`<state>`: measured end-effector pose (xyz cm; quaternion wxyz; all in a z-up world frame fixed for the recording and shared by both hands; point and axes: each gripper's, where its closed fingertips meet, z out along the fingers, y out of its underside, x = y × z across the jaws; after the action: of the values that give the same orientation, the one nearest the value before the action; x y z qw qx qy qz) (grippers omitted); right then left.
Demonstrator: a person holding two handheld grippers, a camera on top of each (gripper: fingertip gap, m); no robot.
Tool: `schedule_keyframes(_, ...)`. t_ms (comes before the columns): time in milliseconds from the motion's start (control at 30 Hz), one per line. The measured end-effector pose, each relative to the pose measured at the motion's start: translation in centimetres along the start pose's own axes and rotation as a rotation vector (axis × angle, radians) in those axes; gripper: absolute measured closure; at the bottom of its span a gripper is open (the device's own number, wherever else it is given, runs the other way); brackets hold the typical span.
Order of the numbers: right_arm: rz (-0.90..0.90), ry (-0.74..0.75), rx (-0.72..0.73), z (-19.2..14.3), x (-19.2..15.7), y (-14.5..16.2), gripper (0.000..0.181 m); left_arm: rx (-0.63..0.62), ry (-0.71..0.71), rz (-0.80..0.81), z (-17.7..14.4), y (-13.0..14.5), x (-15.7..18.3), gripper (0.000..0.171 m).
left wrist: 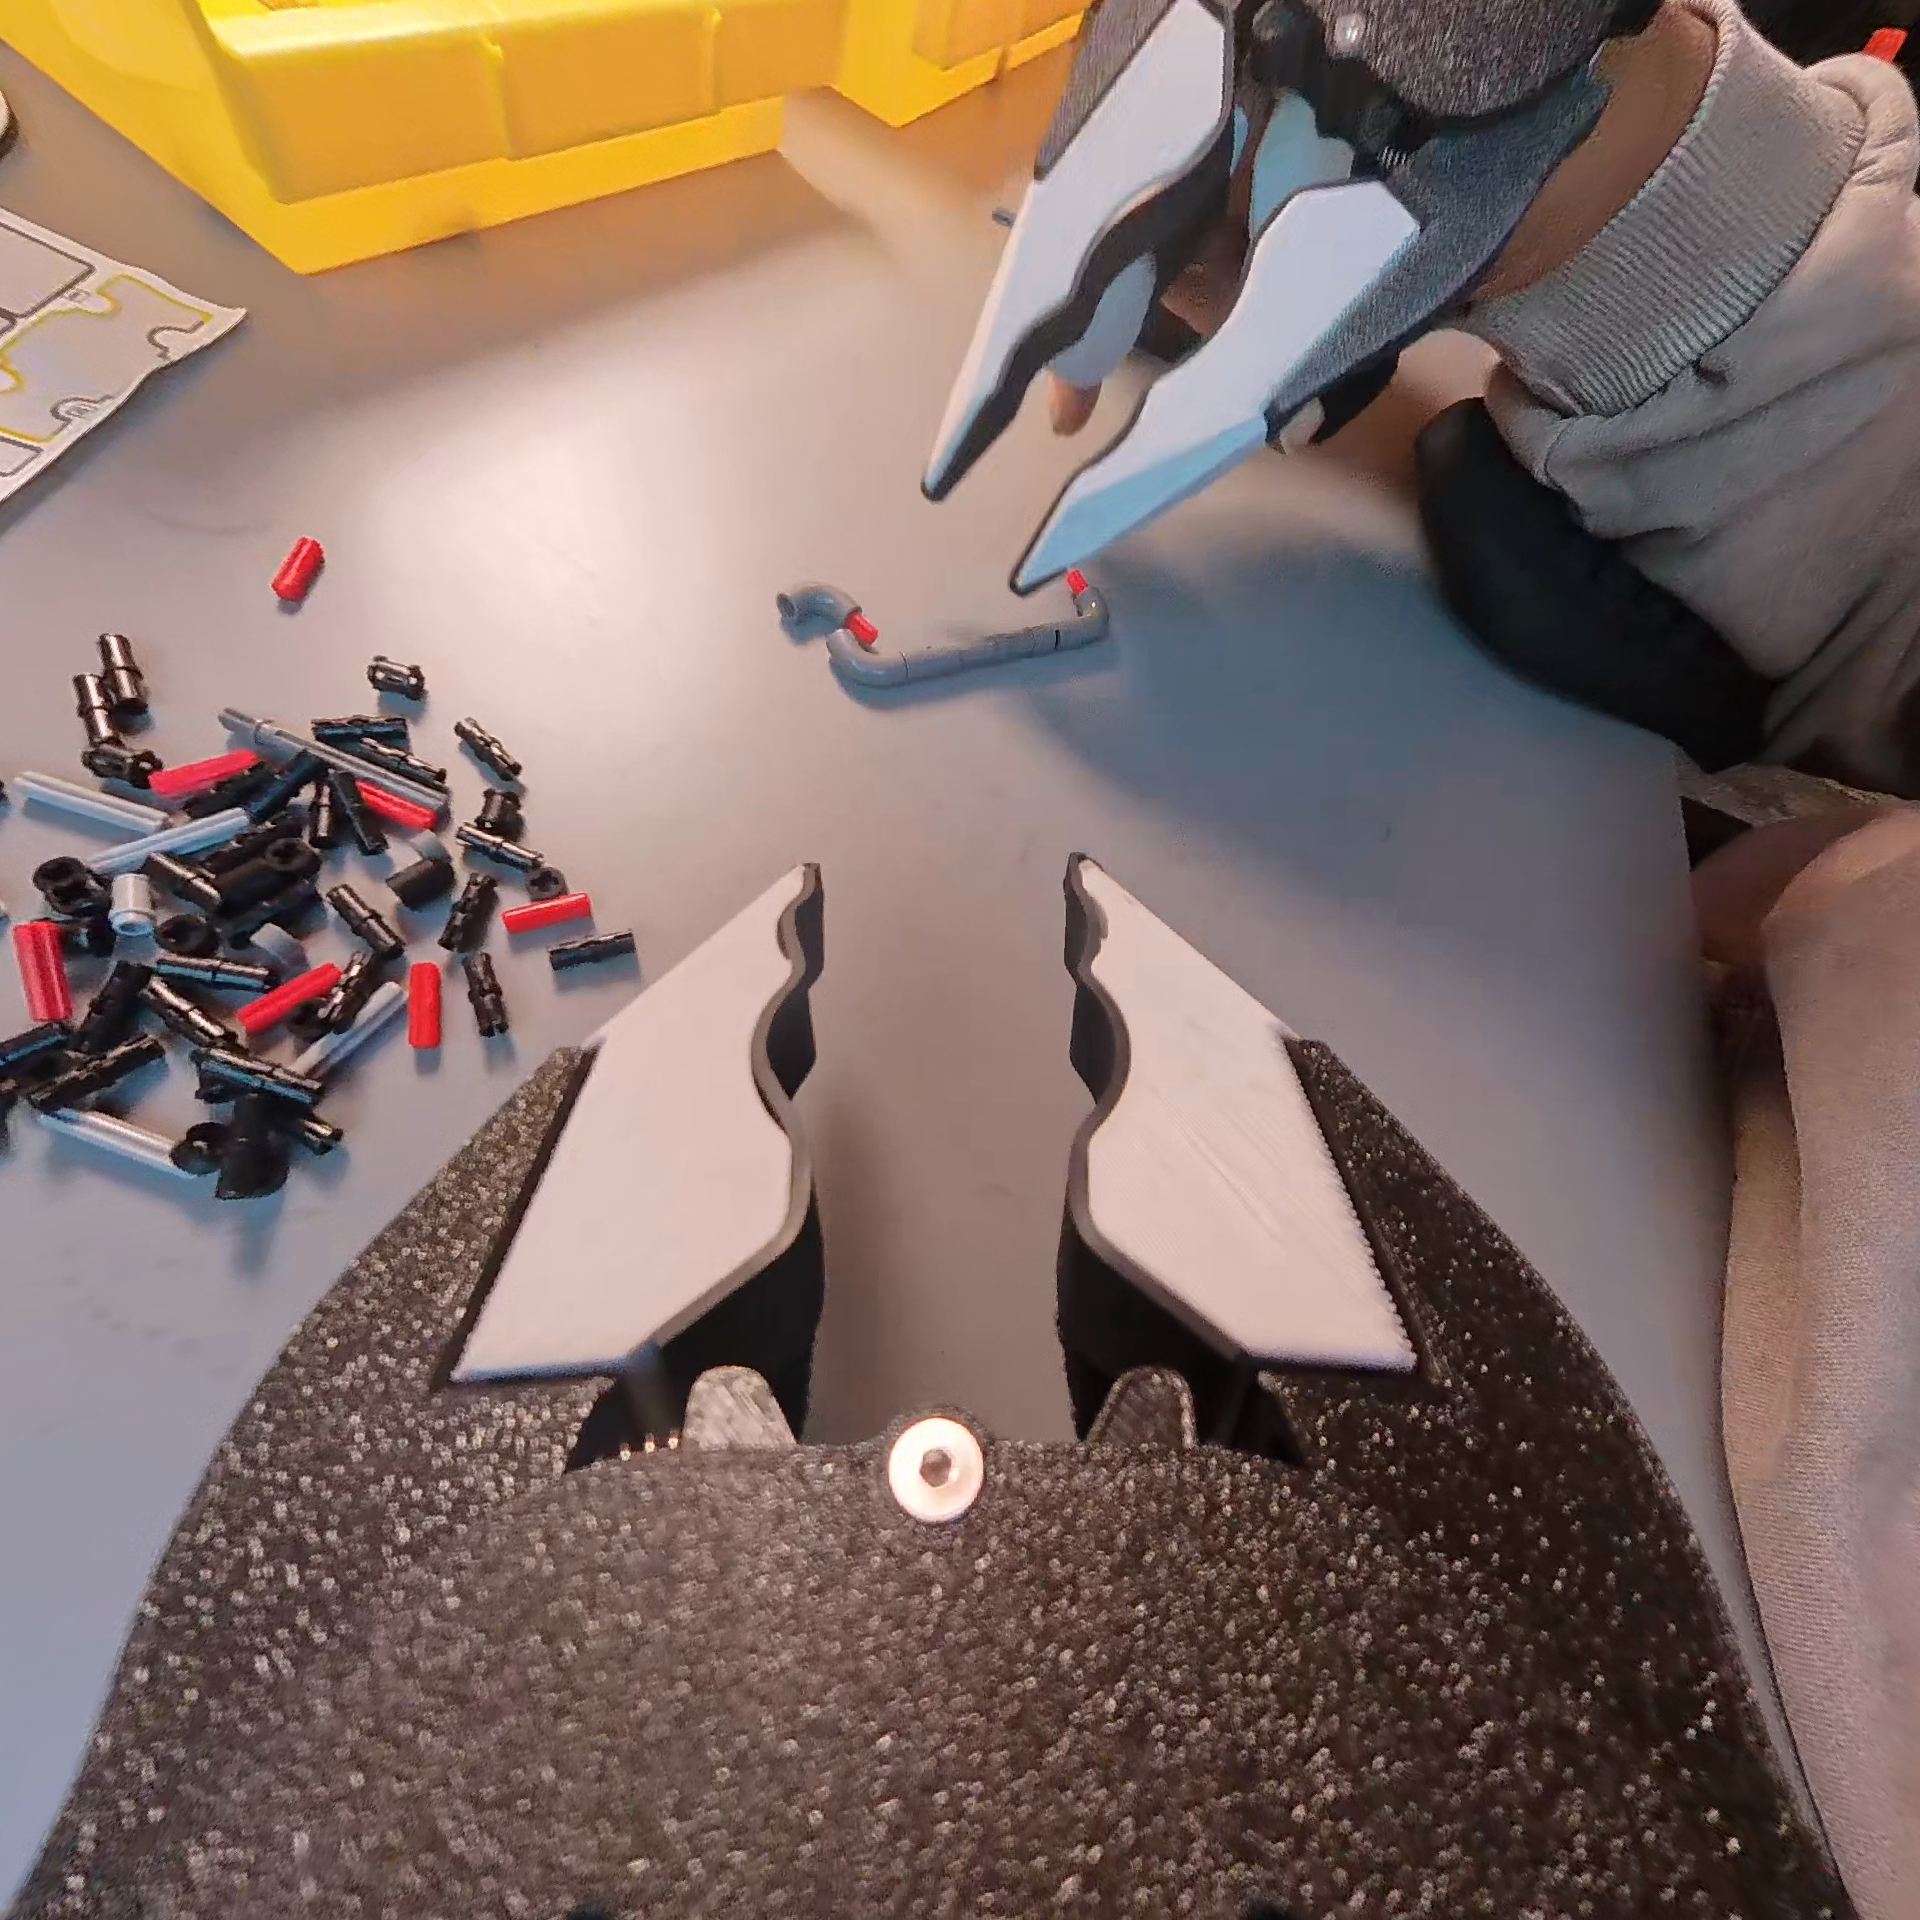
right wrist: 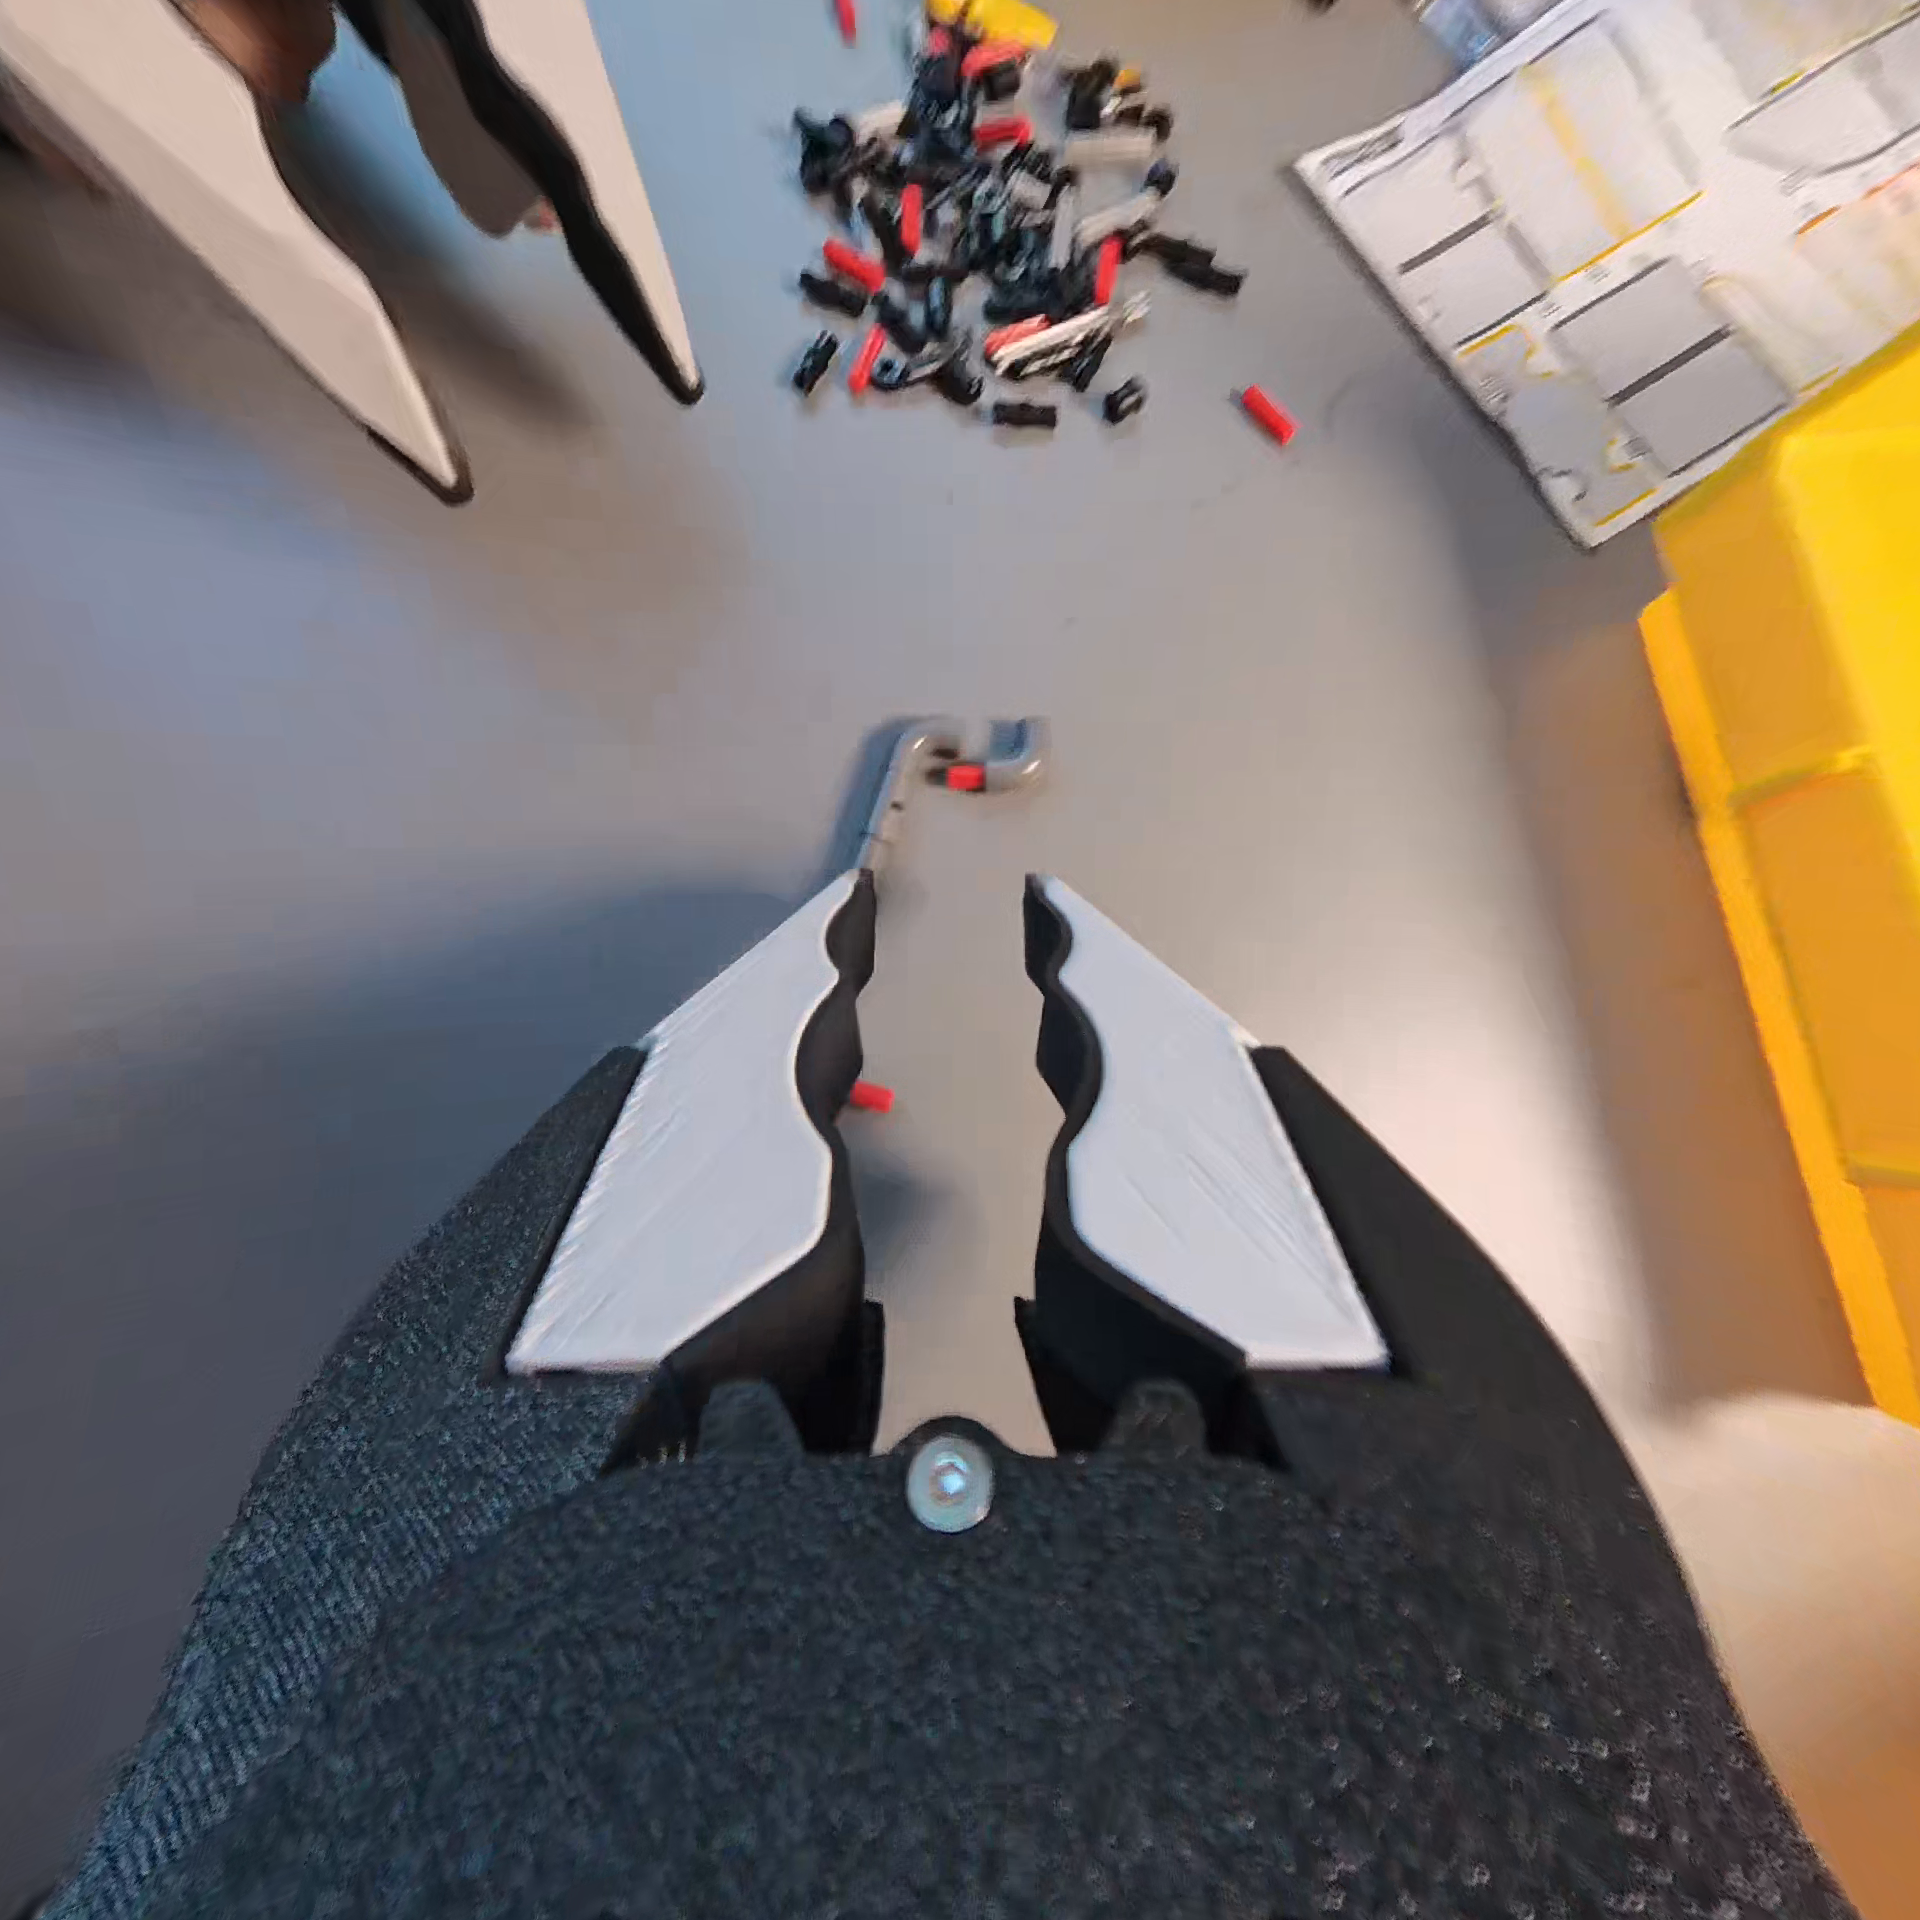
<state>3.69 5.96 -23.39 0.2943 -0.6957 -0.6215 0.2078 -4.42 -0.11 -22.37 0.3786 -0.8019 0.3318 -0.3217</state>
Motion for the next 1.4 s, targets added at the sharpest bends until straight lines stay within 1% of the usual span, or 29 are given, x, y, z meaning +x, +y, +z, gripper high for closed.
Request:
schedule_keyframes(100, -0.046, -0.096, -0.101, 1.2, -2.3, 1.9, 0.157, -0.005, 0.004, 0.004, 0.1, 0.1, 0.1, 0.125)
schedule_keyframes(133, -0.047, -0.108, -0.077, 1.2, -2.7, 1.3, 0.163, -0.007, 0.008, 0.008, 0.1, 0.1, 0.2, 0.125)
schedule_keyframes(167, -0.064, -0.113, -0.093, 1.3, -3.0, 1.4, 0.175, -0.009, 0.015, 0.013, 0.1, 0.1, 0.4, 0.125)
schedule_keyframes(200, -0.099, -0.108, -0.082, 1.6, -3.3, 1.1, 0.177, -0.012, 0.023, 0.025, 0.2, 0.1, 0.6, 0.124)
schedule_keyframes(233, -0.141, -0.134, -0.063, 1.8, -4.2, 0.7, 0.177, -0.017, 0.029, 0.053, 0.2, 0.2, 0.9, 0.122)
schedule_keyframes(300, -0.154, -0.206, -0.015, 2.2, -6.4, -0.4, 0.178, -0.043, 0.001, 0.192, 0.4, 0.4, 1.6, 0.119)
schedule_keyframes(367, -0.079, -0.334, 0.037, 2.1, -9.0, -1.9, 0.177, -0.073, -0.035, 0.37, 0.6, 0.7, 2.5, 0.12)
schedule_keyframes(400, -0.039, -0.38, 0.05, 2.2, -9.8, -2.4, 0.177, -0.096, -0.038, 0.435, 0.9, 1.1, 3.1, 0.123)
schedule_keyframes(433, -0.004, -0.42, 0.063, 2.2, -10.4, -2.8, 0.177, -0.135, -0.036, 0.49, 1.1, 1.7, 3.5, 0.131)
schedule_keyframes(500, 0.095, -0.507, 0.118, 1.7, -11.0, -3.9, 0.177, -0.209, -0.028, 0.569, 1.4, 3.1, 3.9, 0.161)
schedule_keyframes(533, 0.134, -0.526, 0.163, 1.4, -10.7, -4.6, 0.177, -0.196, -0.019, 0.562, 1.4, 3.0, 4.1, 0.165)
schedule_keyframes(567, 0.154, -0.56, 0.237, 0.5, -10.5, -5.5, 0.179, -0.163, 0.014, 0.51, 1.2, 2.5, 4.5, 0.165)
schedule_keyframes(633, 0.142, -0.636, 0.455, -2.6, -10.1, -8.0, 0.157, -0.059, 0.142, 0.337, 0.2, 1.0, 5.4, 0.165)
schedule_keyframes(667, 0.103, -0.637, 0.535, -4.0, -9.8, -8.8, 0.148, 0.006, 0.217, 0.245, -0.5, 0.0, 5.7, 0.165)
schedule_keyframes(700, 0.041, -0.596, 0.578, -4.8, -9.4, -9.0, 0.143, 0.065, 0.292, 0.166, -1.4, -0.9, 6.1, 0.165)
schedule_keyframes(767, -0.081, -0.484, 0.59, -5.1, -8.8, -8.7, 0.142, 0.148, 0.404, 0.072, -2.7, -2.0, 6.7, 0.165)
schedule_keyframes(800, -0.112, -0.454, 0.589, -5.0, -8.8, -8.6, 0.143, 0.162, 0.446, 0.043, -3.0, -2.2, 6.9, 0.165)
schedule_keyframes(933, -0.148, -0.414, 0.616, -4.7, -9.2, -9.2, 0.158, 0.152, 0.562, 0.001, -3.2, -2.0, 8.4, 0.165)
schedule_keyframes(967, -0.173, -0.409, 0.614, -4.7, -9.4, -9.1, 0.171, 0.146, 0.566, -0.009, -3.1, -1.9, 8.4, 0.165)
schedule_keyframes(1033, -0.197, -0.405, 0.582, -4.5, -9.6, -8.8, 0.179, 0.135, 0.558, -0.029, -2.9, -1.7, 8.1, 0.165)
schedule_keyframes(1100, -0.161, -0.406, 0.534, -4.1, -9.4, -8.4, 0.18, 0.126, 0.525, -0.029, -2.7, -1.7, 7.6, 0.165)
schedule_keyframes(1167, -0.116, -0.428, 0.491, -3.6, -9.5, -8.0, 0.18, 0.129, 0.468, 0.007, -2.6, -1.9, 7.1, 0.15)
schedule_keyframes(1200, -0.097, -0.428, 0.467, -3.2, -9.4, -7.8, 0.18, 0.136, 0.444, 0.029, -2.7, -2.2, 7.1, 0.147)
schedule_keyframes(1333, -0.062, -0.456, 0.399, -1.7, -10.3, -7.5, 0.18, 0.14, 0.36, 0.071, -2.3, -2.7, 6.7, 0.147)
schedule_keyframes(1400, -0.072, -0.461, 0.373, -1.1, -11.0, -7.4, 0.18, 0.108, 0.342, 0.077, -2.0, -2.4, 6.7, 0.157)
